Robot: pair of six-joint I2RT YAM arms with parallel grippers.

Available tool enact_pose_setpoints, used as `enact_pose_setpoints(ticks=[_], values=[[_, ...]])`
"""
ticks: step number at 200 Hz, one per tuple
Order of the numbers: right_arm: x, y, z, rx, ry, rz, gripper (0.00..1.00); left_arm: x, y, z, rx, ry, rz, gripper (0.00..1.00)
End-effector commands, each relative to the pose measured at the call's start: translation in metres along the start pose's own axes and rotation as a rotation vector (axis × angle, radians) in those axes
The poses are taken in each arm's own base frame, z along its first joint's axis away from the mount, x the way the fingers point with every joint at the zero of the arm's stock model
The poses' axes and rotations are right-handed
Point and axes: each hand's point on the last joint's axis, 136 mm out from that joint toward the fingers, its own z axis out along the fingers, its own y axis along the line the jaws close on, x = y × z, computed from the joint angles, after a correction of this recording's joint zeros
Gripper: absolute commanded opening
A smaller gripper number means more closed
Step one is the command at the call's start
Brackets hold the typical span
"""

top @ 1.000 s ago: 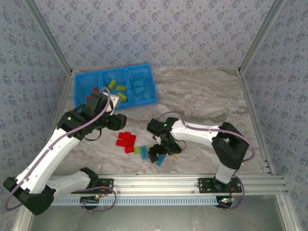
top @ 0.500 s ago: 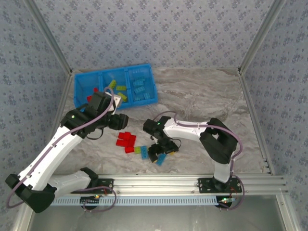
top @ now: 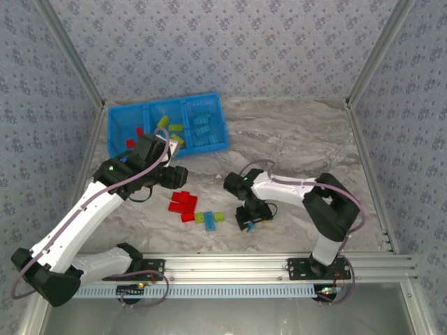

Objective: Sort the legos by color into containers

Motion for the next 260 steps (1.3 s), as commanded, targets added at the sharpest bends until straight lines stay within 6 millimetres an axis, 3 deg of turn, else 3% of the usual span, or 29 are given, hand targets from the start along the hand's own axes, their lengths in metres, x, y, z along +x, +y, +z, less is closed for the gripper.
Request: enact_pose_setpoints(ticks=[1, 30, 73, 108, 128, 154, 180, 193, 199, 220, 238, 260], values=[[-0.007, 0.001, -0.003, -0.067, -0.036, 0.031, 0.57, -0.002, -0.001, 0.002, -0.002, -0.013, -0.001, 0.71], [-0.019, 0.008, 0.000, -0.107, -0.064, 0.001, 0.41, -0.002, -0.001, 0.005, -0.004, -0.006, 0.000, 0.71], [-0.024, 0.005, 0.002, -0.113, -0.085, 0.011, 0.36, 0.003, 0.001, 0.003, -0.005, -0.004, -0.011, 0.71], [-0.031, 0.003, 0.005, -0.126, -0.114, 0.024, 0.22, 0.014, 0.001, 0.003, 0.008, -0.005, -0.051, 0.71], [-0.034, 0.000, 0.000, -0.123, -0.131, 0.033, 0.20, 0.021, 0.001, 0.001, 0.021, -0.006, -0.074, 0.71], [-0.040, -0.002, -0.029, -0.133, -0.219, 0.033, 0.18, 0.029, 0.001, -0.007, 0.043, -0.018, -0.115, 0.71], [-0.057, -0.006, -0.081, -0.158, -0.348, 0.064, 0.18, 0.033, -0.001, -0.015, 0.072, -0.050, -0.189, 0.71], [-0.071, -0.006, -0.109, -0.164, -0.418, 0.062, 0.18, 0.033, -0.002, -0.017, 0.086, -0.065, -0.228, 0.71], [-0.083, -0.001, -0.130, -0.181, -0.474, 0.052, 0.18, 0.033, -0.002, -0.018, 0.089, -0.073, -0.246, 0.71], [-0.125, 0.007, -0.169, -0.204, -0.600, 0.042, 0.19, 0.028, 0.001, -0.020, 0.080, -0.099, -0.321, 0.71], [-0.170, 0.016, -0.189, -0.210, -0.673, 0.043, 0.19, 0.028, 0.011, -0.017, 0.018, -0.099, -0.408, 0.71], [-0.228, 0.026, -0.198, -0.180, -0.714, 0.045, 0.18, 0.026, 0.011, -0.013, 0.007, -0.081, -0.476, 0.71]])
